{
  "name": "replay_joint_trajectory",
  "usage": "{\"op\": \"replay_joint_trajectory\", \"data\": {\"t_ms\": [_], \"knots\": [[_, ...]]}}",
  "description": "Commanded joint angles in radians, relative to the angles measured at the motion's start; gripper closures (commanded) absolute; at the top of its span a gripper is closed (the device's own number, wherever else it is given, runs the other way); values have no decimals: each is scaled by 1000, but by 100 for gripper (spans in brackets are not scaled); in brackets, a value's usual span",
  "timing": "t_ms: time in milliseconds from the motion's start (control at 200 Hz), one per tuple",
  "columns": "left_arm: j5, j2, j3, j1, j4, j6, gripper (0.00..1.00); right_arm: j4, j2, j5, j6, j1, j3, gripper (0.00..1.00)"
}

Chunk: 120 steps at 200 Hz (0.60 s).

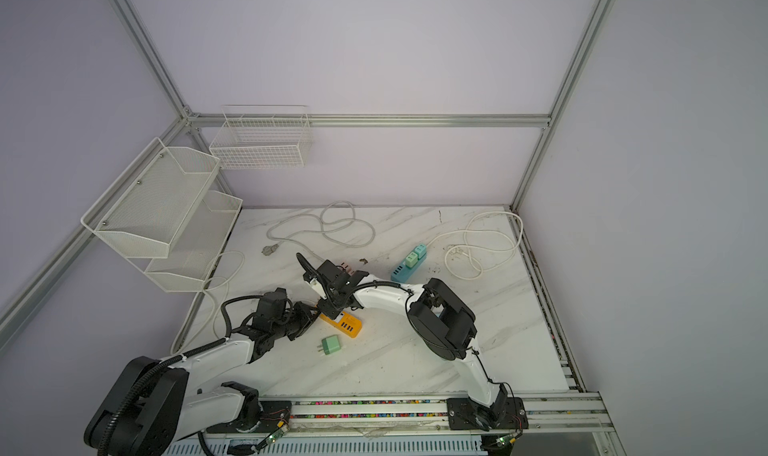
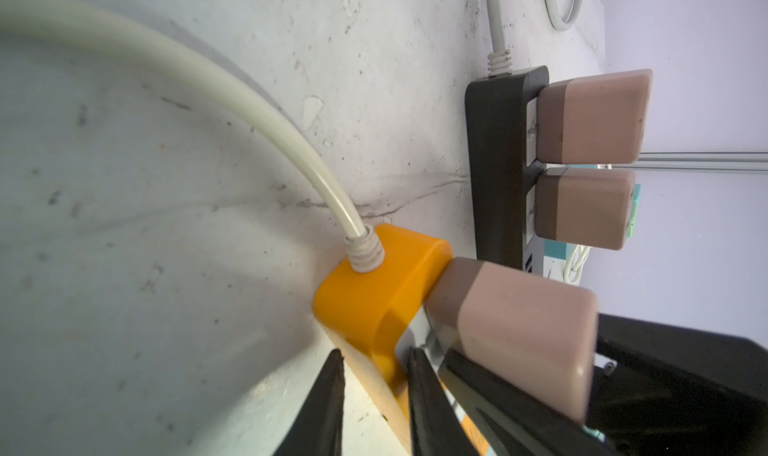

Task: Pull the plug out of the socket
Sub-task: 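Pull the pink plug out with the right gripper while the left releases the strip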

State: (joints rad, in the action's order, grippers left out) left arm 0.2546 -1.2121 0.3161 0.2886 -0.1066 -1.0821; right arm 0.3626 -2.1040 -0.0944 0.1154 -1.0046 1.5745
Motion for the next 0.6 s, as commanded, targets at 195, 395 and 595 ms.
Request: {"op": "replay_joint_trajectory", "data": {"t_ms": [195, 395, 595], "knots": [[-50, -41, -27, 0, 168, 5, 74, -21, 79, 24, 20, 5, 3, 84], [-51, -48, -25, -1, 169, 5, 74, 17, 56, 90, 16, -6, 39, 84], [-54, -45, -27, 0, 169, 4, 74, -19, 85, 45, 15, -6, 2, 84]]}}
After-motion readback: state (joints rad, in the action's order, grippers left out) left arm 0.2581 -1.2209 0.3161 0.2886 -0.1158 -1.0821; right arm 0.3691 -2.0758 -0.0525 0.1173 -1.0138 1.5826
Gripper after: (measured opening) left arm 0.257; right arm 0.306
